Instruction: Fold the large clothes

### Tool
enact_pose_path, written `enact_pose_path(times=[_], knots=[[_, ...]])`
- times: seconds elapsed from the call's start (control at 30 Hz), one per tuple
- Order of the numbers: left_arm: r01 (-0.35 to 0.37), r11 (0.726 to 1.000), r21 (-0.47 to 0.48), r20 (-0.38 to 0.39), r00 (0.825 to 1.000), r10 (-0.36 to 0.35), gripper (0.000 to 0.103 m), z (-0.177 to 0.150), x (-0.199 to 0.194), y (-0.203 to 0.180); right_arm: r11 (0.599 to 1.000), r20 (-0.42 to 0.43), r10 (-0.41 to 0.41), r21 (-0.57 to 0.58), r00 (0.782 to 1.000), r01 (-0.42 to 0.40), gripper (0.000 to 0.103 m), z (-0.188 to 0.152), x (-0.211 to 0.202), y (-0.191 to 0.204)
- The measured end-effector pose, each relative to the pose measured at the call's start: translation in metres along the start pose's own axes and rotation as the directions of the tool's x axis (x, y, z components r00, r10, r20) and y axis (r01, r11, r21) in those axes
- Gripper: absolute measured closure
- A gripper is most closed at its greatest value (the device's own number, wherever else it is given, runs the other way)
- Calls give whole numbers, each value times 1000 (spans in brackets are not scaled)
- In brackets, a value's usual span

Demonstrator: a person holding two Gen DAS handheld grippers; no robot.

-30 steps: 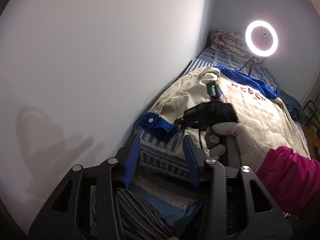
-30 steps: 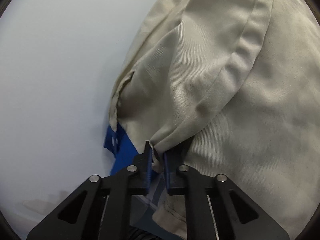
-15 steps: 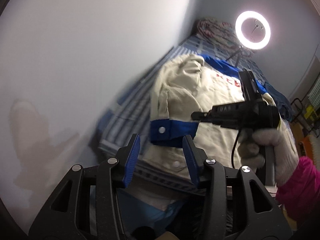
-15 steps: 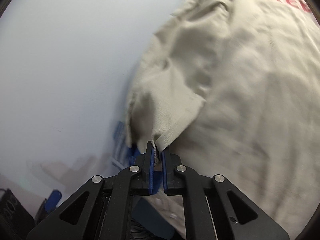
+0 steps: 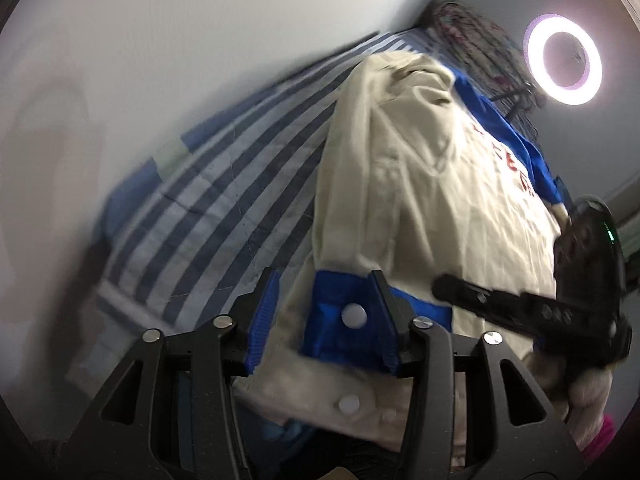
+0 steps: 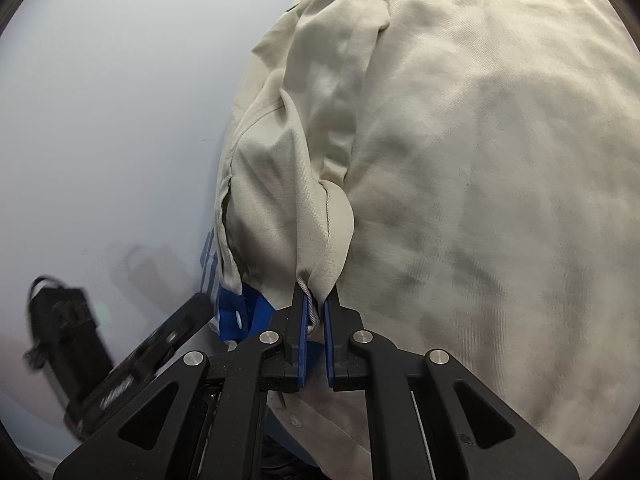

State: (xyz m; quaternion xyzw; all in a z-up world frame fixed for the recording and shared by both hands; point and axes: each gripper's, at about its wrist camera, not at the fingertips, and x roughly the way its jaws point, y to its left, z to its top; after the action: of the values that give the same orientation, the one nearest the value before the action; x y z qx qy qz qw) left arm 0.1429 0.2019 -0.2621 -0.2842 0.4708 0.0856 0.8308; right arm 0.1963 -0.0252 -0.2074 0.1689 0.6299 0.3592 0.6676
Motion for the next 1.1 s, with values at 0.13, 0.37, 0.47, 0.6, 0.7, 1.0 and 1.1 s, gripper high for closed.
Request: enact_pose_path(times=[0.13,0.37,0.47,0.6,0.7,1.0,1.1], knots=[[47,998,-38,-38,998,-48,53,7,22,5,1000,0,6,1,1000,-6,97,7,6,-9],[22,1000,18,3,1000,-22,93,13,25,-14,1000,4,10,-12,1000,-10,97,-3,2,-31],[11,997,72,50,999,-15,96,14,13,-26,999,14,12,-42,1000,-11,93,-10,17,-42],[-5,986,164,129,992,-16,97,16,-14,-43,998,88,14,-63,996,-8,91,1,-10,-31],[-42,971,235,188,982,-3,98,18,-34,-57,998,128,22,-64,992,-14,88,13,-21,-25],[-72,963,261,255,967,3,99,25,-67,-53,996,157,-21,-83,987,34,88,33,-18,-20],[-95,951,295,281,960,9,99,22,-80,-55,997,182,-32,-57,983,43,88,48,-3,-28]])
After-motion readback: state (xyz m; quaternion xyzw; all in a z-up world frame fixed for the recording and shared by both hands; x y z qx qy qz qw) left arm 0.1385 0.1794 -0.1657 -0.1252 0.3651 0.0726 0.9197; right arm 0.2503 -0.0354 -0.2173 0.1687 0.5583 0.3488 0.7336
